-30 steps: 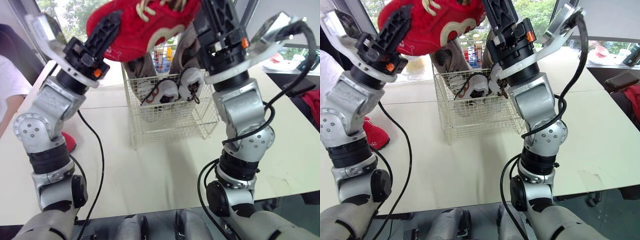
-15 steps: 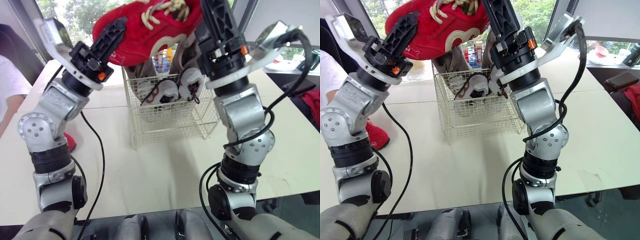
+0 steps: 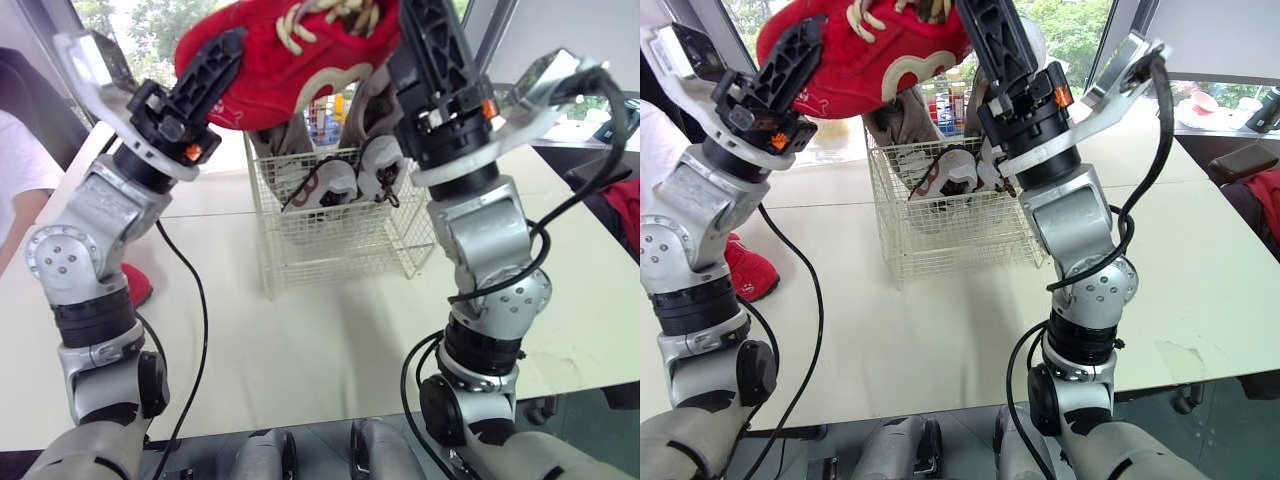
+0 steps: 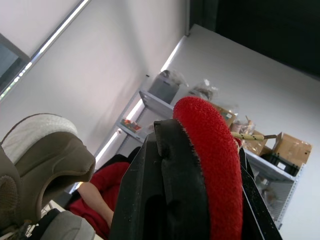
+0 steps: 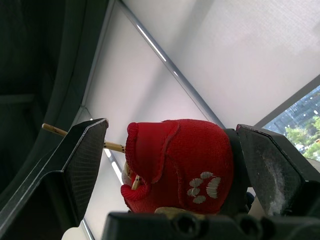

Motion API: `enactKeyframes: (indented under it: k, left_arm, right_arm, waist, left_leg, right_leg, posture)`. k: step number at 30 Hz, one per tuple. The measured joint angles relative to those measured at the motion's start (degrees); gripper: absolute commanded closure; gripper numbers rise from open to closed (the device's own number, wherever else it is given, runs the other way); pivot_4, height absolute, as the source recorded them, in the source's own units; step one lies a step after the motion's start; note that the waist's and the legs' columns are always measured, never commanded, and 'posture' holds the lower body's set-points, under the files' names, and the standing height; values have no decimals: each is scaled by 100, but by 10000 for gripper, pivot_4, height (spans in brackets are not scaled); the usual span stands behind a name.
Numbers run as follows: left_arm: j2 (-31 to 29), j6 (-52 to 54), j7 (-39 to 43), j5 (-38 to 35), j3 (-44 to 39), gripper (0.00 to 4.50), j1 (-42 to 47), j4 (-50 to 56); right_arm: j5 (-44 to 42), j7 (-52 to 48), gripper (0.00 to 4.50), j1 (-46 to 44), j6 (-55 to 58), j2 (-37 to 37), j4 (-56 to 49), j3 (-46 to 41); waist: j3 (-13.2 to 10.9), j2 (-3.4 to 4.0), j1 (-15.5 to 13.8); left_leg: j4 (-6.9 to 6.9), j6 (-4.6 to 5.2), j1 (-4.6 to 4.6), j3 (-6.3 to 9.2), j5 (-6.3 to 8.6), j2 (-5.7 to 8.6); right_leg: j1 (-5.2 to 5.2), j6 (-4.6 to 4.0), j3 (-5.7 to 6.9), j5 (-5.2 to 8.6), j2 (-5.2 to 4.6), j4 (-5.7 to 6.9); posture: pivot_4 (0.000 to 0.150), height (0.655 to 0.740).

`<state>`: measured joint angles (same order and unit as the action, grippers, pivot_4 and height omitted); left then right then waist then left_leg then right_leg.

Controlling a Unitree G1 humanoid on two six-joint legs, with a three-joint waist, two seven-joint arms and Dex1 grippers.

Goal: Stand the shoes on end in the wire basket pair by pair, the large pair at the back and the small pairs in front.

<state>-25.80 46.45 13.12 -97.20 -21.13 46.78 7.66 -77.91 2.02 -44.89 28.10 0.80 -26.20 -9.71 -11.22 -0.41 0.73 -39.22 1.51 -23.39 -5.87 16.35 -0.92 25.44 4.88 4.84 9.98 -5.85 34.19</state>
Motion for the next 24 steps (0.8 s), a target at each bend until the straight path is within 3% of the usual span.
enactKeyframes:
  k: [7, 24]
  left_arm:
    - [220, -82, 36, 191, 68, 42490, 24, 0]
    - [64, -64, 141, 215, 105, 42490, 102, 40]
  right_arm:
    - [-10, 62, 608, 5, -102, -17, -9, -5]
    - [379, -135, 608, 2, -92, 257, 93, 57]
  waist:
    - [0, 0, 4]
    - [0, 0, -3]
  left_leg:
    - [0, 0, 0, 0, 0, 0]
    - [1, 3, -1, 1, 2, 0]
  right_leg:
    - [0, 0, 0, 0, 0, -2]
    - [1, 0, 0, 0, 0, -8]
  posture:
    - [1500, 7400]
    - [1500, 7400]
